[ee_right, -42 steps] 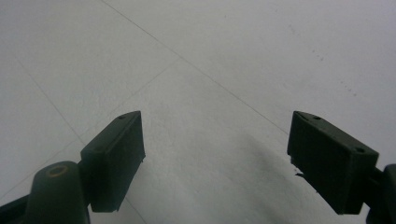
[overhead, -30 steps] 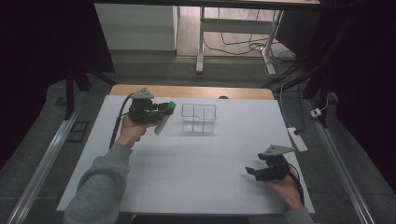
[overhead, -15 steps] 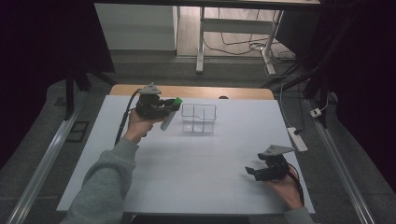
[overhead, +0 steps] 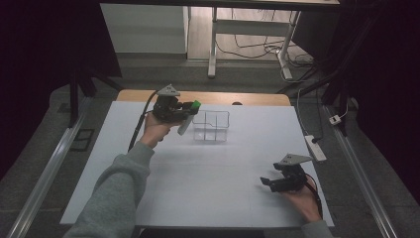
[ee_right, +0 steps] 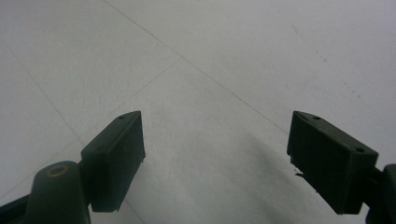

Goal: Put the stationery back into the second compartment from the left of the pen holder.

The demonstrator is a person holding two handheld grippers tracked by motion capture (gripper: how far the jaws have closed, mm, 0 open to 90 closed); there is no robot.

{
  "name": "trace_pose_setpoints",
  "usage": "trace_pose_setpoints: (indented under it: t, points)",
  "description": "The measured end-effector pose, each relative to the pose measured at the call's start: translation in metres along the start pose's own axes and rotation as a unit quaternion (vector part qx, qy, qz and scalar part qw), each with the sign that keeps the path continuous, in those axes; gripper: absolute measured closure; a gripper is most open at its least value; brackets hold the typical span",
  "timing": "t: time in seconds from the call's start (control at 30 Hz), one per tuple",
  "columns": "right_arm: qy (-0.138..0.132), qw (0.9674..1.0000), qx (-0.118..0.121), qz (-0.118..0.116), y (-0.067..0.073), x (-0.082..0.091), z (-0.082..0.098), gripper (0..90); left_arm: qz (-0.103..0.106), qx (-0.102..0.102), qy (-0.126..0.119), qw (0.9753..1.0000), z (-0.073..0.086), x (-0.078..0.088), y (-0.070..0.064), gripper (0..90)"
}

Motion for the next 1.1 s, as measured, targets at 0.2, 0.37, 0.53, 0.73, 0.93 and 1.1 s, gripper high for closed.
trace_pose_setpoints:
  t: [0.2,0.37,0.53,0.73,0.93,1.1]
  points:
    - [-0.001,1.0000,0.000,0.000,0.000,0.000,0.000,18.2,0.003,-0.006,0.002,1.0000,-0.008,-0.007,-0.004,66.6]
    - [0.001,1.0000,0.000,0.001,0.000,-0.001,0.000,18.2,0.002,-0.008,0.007,0.9999,-0.013,-0.014,-0.005,66.6]
    - [0.001,1.0000,0.000,0.000,0.000,-0.001,0.000,18.2,0.000,-0.011,0.010,0.9999,-0.018,-0.022,-0.006,66.6]
    - [0.001,1.0000,0.000,0.000,-0.001,-0.001,0.000,18.3,-0.004,-0.015,0.011,0.9998,-0.025,-0.029,-0.007,66.6]
    - [0.001,1.0000,0.001,0.001,0.000,0.000,0.000,18.4,0.005,-0.011,0.014,0.9998,-0.029,-0.039,-0.009,66.5]
    - [0.000,1.0000,0.000,0.000,-0.001,0.000,0.000,18.5,0.004,-0.012,0.012,0.9999,-0.034,-0.046,-0.009,66.5]
Point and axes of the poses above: each handheld gripper's, and its own axes: x roughly backward along the jaws, z roughly out of its underside, y roughly to its left, the point moved 10 cm from there along -x, roughly forward along the jaws, and after that the axes turned 6 degrees about y, right-handed, at the moved point
